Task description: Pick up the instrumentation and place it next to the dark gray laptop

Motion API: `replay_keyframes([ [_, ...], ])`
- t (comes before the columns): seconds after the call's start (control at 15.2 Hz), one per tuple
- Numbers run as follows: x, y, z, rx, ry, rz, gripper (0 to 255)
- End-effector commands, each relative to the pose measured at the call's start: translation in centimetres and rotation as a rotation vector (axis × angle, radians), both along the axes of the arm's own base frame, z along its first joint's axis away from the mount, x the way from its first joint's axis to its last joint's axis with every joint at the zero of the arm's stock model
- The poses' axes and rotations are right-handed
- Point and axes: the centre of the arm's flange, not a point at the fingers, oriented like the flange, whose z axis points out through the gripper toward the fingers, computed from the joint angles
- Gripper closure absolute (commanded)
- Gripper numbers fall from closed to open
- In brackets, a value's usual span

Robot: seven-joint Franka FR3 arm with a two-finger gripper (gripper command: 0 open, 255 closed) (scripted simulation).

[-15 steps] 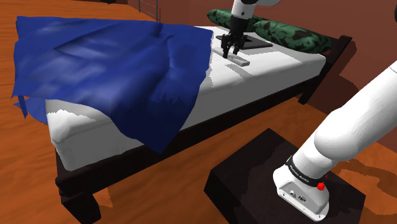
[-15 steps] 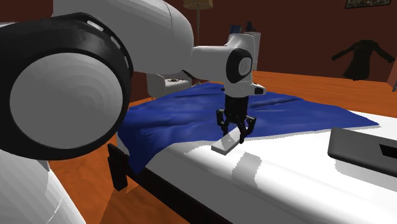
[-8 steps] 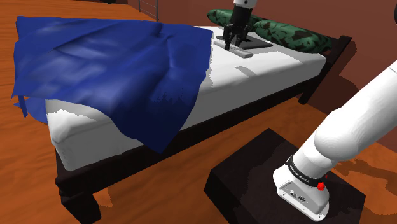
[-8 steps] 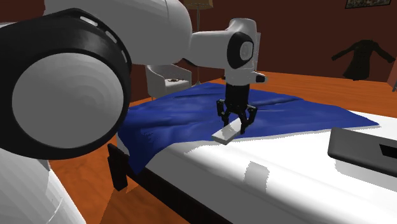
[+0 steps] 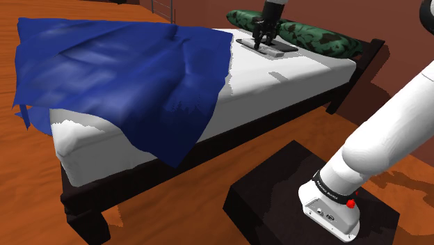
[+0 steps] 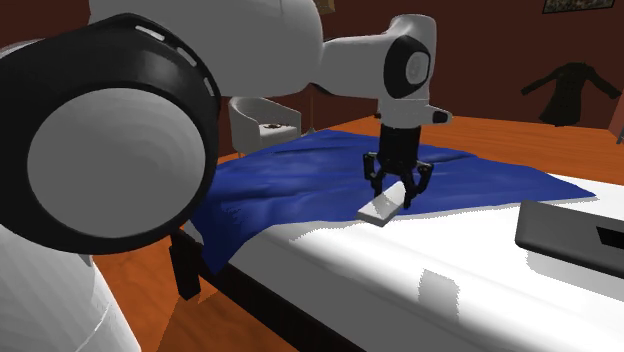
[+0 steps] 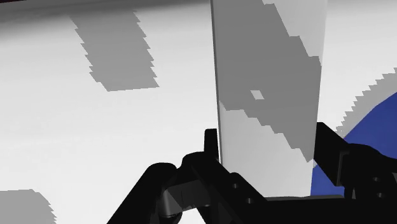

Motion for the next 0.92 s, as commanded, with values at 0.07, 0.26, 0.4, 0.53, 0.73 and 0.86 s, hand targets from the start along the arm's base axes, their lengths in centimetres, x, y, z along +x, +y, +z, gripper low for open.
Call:
replay_keyframes([
  [0.07, -0.2, -4.0, 0.1, 0.000, -0.001, 0.001, 255],
  [0.26, 0.0, -8.0, 0.1, 0.000, -0.001, 0.001, 255],
  [0.4, 0.0, -10.6, 0.1, 0.000, -0.001, 0.001, 255],
  [0.53, 0.1, -13.2, 0.1, 0.000, -0.001, 0.001, 255],
  [0.73, 0.2, -17.2, 0.1, 0.000, -0.001, 0.001, 255],
  [0.86, 0.3, -19.8, 0.2, 0.000, -0.001, 0.001, 255],
])
